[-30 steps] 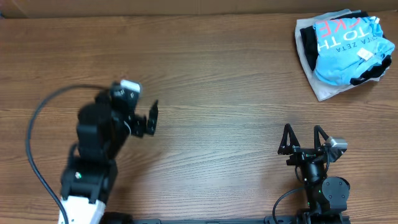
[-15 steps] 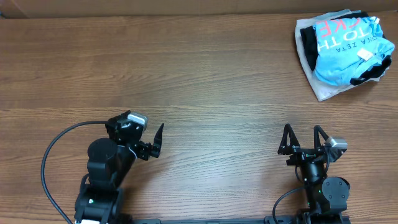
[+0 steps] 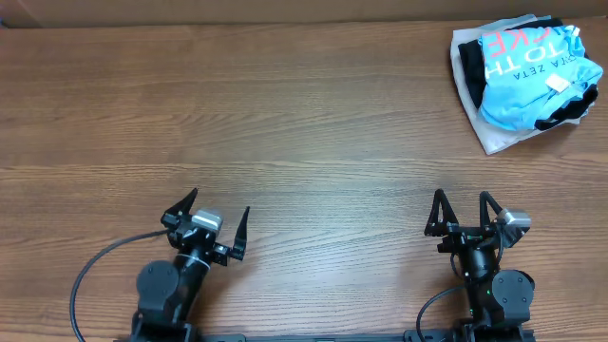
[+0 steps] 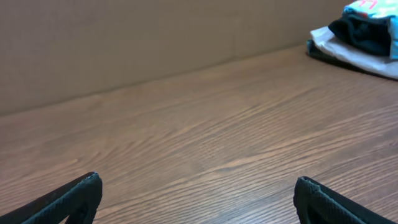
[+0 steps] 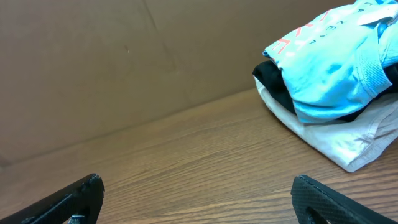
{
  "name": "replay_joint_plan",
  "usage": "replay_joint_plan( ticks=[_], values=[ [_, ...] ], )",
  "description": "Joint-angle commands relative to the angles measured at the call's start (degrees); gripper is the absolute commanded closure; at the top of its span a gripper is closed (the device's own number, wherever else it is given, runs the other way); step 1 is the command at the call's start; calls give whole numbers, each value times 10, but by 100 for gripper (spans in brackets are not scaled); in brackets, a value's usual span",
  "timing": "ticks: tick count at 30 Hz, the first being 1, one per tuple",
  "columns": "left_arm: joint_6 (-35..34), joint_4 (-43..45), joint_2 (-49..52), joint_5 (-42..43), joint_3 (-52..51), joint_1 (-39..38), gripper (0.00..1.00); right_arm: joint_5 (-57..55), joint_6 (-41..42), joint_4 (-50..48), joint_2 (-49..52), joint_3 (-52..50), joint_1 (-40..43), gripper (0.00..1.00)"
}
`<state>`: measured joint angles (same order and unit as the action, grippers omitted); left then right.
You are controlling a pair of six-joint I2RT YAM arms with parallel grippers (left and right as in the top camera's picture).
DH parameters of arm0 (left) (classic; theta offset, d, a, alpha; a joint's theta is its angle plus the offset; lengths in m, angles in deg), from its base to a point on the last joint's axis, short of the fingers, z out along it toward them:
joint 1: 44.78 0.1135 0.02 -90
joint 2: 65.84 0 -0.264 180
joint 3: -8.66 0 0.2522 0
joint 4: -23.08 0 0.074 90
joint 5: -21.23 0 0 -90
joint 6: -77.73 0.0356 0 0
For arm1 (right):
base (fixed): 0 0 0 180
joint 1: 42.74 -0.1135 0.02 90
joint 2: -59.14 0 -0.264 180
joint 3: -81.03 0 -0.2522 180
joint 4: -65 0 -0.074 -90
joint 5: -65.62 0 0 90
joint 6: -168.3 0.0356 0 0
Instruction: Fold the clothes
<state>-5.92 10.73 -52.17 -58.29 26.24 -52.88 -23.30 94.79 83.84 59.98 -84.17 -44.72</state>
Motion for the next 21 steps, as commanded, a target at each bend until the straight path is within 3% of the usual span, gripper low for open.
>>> replay_joint_plan(
  ticks=[1,10,21],
  values=[
    [-13,12,-38,-5,-27,6,0,-1,3,-4,-7,-6,-3,0],
    [-15,-53,-92,-17,-35,6,0,-1,3,-4,-7,-6,-3,0],
    [-19,-51,-135,-19,-36,6,0,-1,3,-4,-7,-6,-3,0]
  ],
)
